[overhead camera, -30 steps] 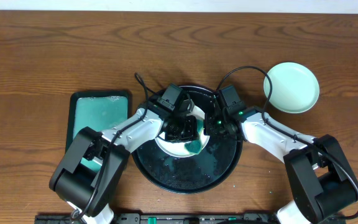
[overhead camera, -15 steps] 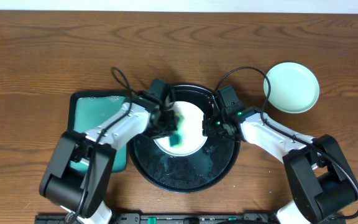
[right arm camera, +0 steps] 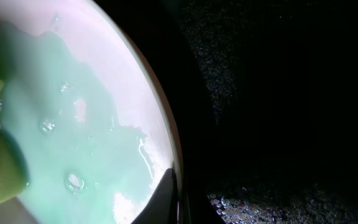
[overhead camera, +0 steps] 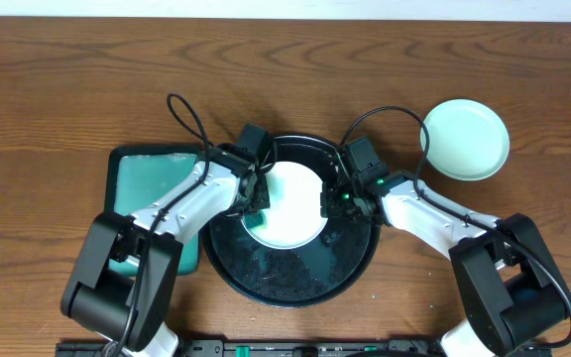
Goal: Clean dirty plates on tray and stack at the side
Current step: 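Scrub the white plate with the sponge in the left gripper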
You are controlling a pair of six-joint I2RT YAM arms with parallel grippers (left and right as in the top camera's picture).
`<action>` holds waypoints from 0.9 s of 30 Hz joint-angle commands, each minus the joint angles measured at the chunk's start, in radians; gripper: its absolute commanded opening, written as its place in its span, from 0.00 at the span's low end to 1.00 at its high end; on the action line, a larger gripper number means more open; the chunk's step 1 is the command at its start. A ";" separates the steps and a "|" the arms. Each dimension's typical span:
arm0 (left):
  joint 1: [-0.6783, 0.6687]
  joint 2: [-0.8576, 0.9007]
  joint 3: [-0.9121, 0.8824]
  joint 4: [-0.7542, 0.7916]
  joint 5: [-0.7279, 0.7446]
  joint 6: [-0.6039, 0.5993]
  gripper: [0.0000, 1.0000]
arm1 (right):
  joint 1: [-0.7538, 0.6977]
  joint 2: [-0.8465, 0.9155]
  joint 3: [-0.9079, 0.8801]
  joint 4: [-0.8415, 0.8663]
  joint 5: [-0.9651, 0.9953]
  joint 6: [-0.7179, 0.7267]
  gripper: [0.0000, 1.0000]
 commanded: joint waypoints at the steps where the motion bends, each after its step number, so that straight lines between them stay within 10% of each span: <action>1: 0.038 0.064 -0.058 0.048 0.123 0.214 0.07 | 0.021 0.043 -0.020 -0.021 -0.006 -0.001 0.01; 6: 0.038 0.064 -0.058 0.181 0.402 0.281 0.07 | 0.021 0.043 -0.020 -0.024 -0.006 -0.001 0.01; 16: 0.039 0.064 -0.058 0.335 0.425 0.399 0.07 | 0.021 0.043 -0.020 -0.025 -0.006 -0.001 0.01; 27: 0.039 0.064 -0.058 0.322 -0.138 0.350 0.07 | 0.023 0.043 -0.020 -0.024 -0.005 -0.005 0.01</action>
